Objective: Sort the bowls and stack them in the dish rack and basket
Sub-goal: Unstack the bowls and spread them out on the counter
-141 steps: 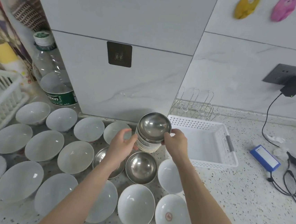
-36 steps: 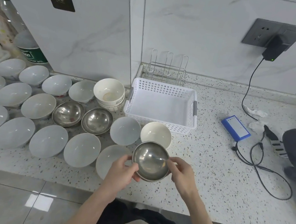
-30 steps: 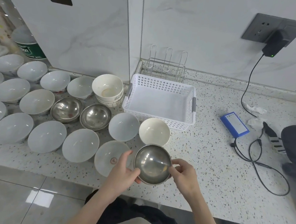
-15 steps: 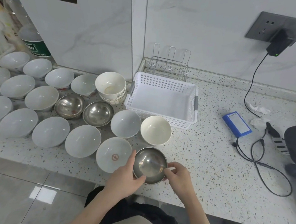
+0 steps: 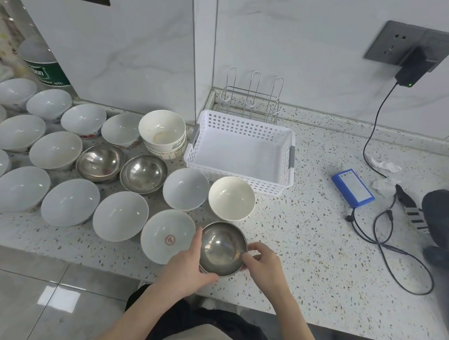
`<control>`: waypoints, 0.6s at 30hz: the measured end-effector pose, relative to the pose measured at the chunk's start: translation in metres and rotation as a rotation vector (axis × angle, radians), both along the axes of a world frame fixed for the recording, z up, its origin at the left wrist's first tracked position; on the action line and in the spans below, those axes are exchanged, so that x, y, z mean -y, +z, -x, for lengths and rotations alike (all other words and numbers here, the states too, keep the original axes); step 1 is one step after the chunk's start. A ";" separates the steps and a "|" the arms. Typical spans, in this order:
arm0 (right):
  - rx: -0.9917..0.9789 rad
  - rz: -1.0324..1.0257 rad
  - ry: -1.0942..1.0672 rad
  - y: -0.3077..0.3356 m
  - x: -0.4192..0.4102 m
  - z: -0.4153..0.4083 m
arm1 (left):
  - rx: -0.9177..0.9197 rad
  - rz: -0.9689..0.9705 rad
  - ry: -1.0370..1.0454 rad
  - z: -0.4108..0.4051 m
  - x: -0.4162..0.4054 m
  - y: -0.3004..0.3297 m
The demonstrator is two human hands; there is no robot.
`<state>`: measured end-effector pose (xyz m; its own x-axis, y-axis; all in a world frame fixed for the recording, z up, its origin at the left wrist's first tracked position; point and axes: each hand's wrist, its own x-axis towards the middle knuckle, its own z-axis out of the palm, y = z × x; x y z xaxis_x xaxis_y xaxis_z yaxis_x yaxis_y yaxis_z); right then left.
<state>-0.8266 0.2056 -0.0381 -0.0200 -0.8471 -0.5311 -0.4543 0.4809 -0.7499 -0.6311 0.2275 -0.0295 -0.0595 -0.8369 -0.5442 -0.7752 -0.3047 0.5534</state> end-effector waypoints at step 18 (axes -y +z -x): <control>-0.231 0.125 -0.134 0.027 0.027 0.003 | -0.157 0.115 0.166 -0.038 0.026 0.013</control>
